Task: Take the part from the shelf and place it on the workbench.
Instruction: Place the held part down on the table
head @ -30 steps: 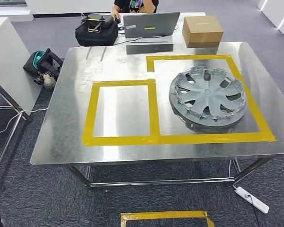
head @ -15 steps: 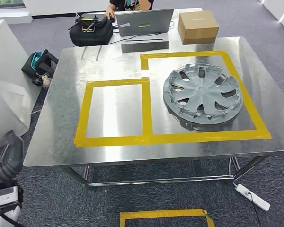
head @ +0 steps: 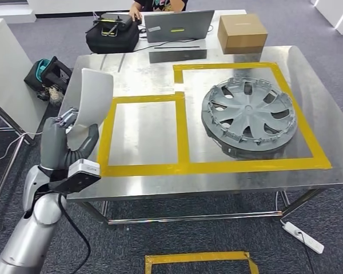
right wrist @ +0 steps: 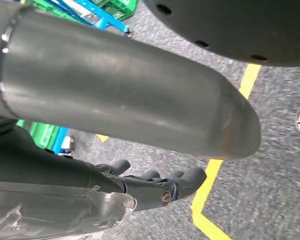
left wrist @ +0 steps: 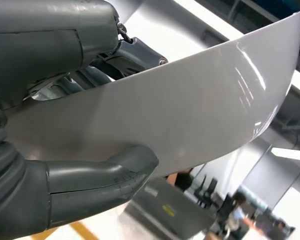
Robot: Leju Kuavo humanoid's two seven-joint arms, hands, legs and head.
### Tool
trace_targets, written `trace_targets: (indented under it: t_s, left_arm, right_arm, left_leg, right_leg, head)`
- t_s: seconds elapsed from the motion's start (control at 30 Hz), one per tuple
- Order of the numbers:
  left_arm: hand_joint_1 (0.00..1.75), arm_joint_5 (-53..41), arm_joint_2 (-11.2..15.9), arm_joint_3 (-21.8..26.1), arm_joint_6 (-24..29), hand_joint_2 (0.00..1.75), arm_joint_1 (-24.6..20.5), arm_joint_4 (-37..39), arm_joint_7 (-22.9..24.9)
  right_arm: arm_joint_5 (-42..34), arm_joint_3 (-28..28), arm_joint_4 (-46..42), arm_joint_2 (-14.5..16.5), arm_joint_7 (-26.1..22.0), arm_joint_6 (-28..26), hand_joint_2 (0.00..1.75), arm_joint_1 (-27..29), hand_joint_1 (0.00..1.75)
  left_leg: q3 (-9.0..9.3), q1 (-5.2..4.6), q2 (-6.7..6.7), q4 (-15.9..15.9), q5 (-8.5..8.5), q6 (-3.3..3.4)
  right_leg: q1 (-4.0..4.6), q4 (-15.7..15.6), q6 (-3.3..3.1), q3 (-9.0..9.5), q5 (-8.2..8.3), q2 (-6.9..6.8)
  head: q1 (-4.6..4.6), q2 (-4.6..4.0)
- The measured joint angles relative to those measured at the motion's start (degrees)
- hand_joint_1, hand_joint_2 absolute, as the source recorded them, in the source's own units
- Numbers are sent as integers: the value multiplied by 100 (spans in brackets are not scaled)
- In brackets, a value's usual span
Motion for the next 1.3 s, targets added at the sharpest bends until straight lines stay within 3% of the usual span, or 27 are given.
trace_targets:
  t_s: [0.17, 0.5, 0.9, 1.03, 1.3]
  left_arm:
    - [175, 157, -129, -285, -648, 175, -574, 955, 287]
    - [175, -441, -469, -1035, -1042, 175, -1330, 2331, 687]
    - [175, -873, -648, -1423, -1059, 175, -1684, 3091, 883]
    - [175, -1687, -786, -1730, -1025, 175, -1987, 3620, 1217]
    - [175, -3003, -1338, -2582, -1392, 175, -2591, 5217, 2488]
  right_arm:
    - [0, 117, 8, -17, 0, 33, 0, -14, 0]
    - [0, 321, 19, -33, -10, 81, 0, -23, 0]
    - [0, 435, 37, -47, -8, 103, 0, -24, 0]
    - [0, 502, 40, -51, -7, 123, 0, -34, 0]
    - [-65, 549, 52, -52, 66, 112, 0, -61, 0]
  left_leg:
    - [-5, -7, -2, 0, 2, 7]
    - [-14, -17, -1, 1, -2, 17]
    - [-18, -17, 1, 2, -6, 23]
    - [-22, -17, -1, 2, -5, 24]
    - [-24, -26, -1, 3, -8, 28]
  right_leg:
    - [-6, -26, 16, 10, 10, -3]
    - [-16, -34, 24, 5, 14, -2]
    - [-16, -34, 24, -1, 14, 2]
    - [-17, -35, 25, -2, 14, -5]
    - [-22, -35, 26, -4, 15, -1]
  head:
    - [0, 0]
    - [0, 0]
    - [-1, 0]
    - [0, 0]
    - [1, 0]
